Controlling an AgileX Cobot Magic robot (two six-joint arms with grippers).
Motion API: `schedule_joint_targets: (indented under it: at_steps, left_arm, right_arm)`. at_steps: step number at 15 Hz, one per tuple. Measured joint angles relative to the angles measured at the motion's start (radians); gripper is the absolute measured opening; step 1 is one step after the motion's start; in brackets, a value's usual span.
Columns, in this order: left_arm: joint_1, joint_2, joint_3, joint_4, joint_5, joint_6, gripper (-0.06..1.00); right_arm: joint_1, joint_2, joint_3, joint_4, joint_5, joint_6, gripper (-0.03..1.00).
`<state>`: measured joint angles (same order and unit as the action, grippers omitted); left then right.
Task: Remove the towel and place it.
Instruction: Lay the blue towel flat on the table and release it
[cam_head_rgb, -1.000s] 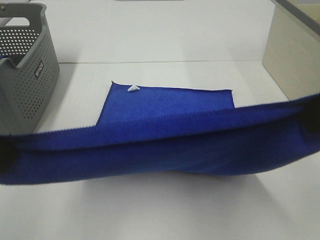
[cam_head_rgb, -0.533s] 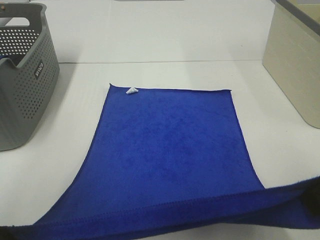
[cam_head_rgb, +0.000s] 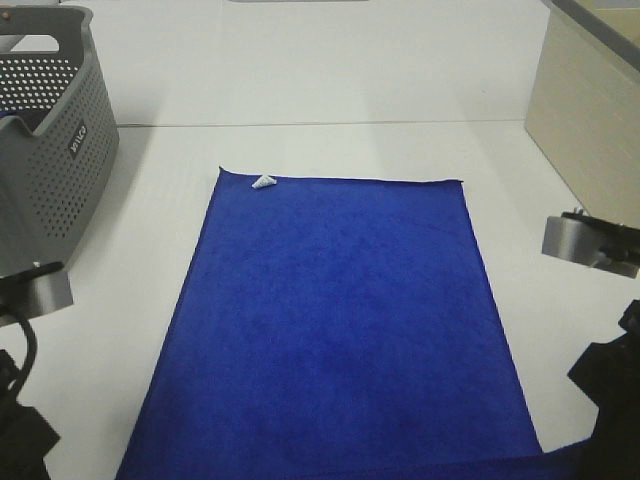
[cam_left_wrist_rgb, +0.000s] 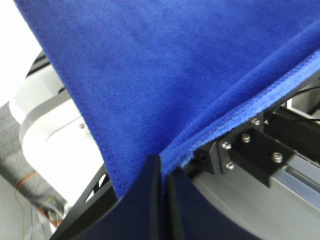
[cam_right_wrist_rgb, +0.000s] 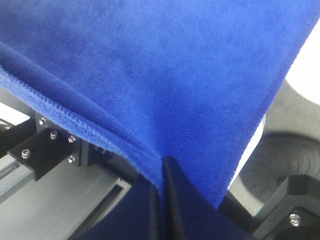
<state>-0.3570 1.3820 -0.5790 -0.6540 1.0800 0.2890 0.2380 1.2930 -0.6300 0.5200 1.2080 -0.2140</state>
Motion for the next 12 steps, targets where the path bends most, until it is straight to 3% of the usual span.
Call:
schedule_joint_targets:
  at_steps: [8,12]
  left_arm:
    - [-0.003,0.266,-0.071,0.022,-0.042,0.055,0.0]
    - [-0.114,0.369,-0.175,0.103,-0.045,0.048,0.0]
  right_arm:
    - [-0.007,0.344,-0.001,0.007,-0.062,-0.1,0.02]
    - [-0.01,0.408,0.0,-0.012,-0.093,-0.139,0.02]
